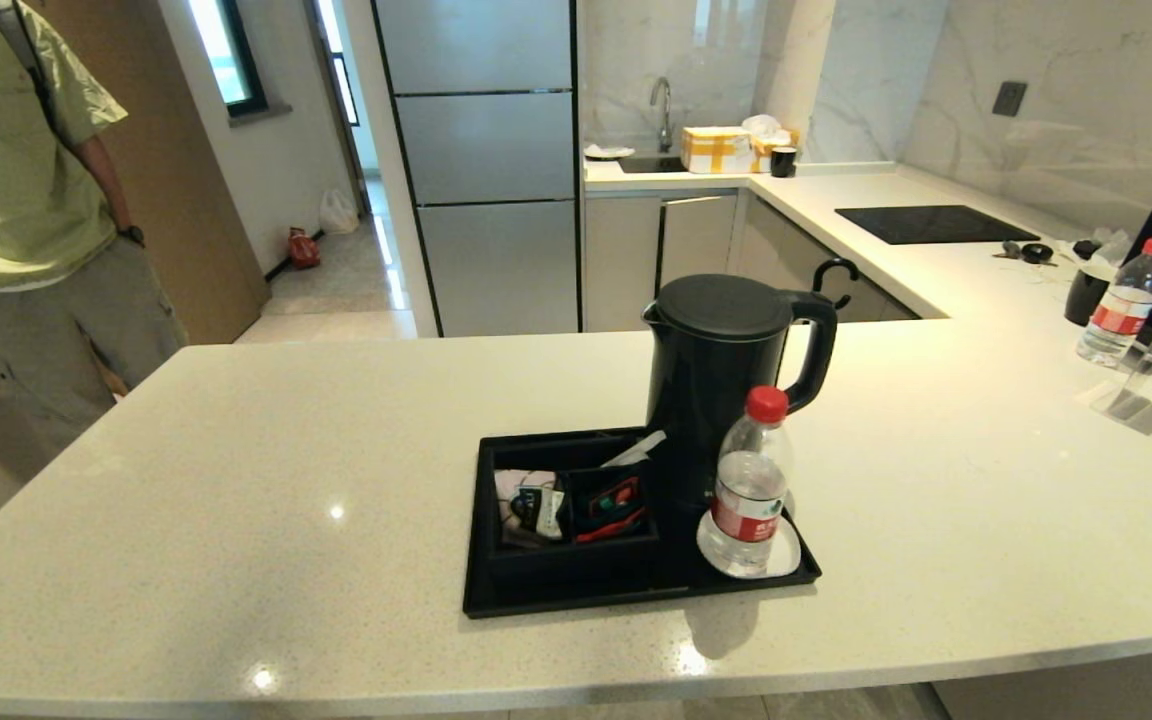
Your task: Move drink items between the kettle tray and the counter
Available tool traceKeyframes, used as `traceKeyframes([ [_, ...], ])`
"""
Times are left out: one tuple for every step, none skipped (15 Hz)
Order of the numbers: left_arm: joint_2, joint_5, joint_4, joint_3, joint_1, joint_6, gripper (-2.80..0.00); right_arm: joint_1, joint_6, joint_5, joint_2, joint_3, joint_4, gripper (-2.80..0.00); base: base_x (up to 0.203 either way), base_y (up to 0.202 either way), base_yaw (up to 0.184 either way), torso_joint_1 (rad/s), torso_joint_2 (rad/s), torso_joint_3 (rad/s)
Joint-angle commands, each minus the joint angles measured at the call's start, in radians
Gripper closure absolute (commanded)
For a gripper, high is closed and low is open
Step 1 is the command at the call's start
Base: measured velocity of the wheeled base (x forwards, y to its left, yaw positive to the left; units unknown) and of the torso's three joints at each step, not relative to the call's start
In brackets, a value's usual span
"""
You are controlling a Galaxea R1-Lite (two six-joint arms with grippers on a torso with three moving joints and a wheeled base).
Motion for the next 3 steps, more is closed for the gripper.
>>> traceKeyframes([
  [0.0,-0.001,0.001,0.0,0.0,0.002,0.0,0.0,0.004,-0.002,0.004,0.0,0.0,0.0,0.0,0.0,0.0,0.0,0.0,0.0],
  [0.0,-0.001,0.001,0.0,0.0,0.002,0.0,0.0,0.004,-0.001,0.003,0.0,0.0,0.0,0.0,0.0,0.0,0.0,0.0,0.0],
  [0.0,-0.001,0.001,0.0,0.0,0.002,0.0,0.0,0.004,-0.001,0.002,0.0,0.0,0.0,0.0,0.0,0.0,0.0,0.0,0.0],
])
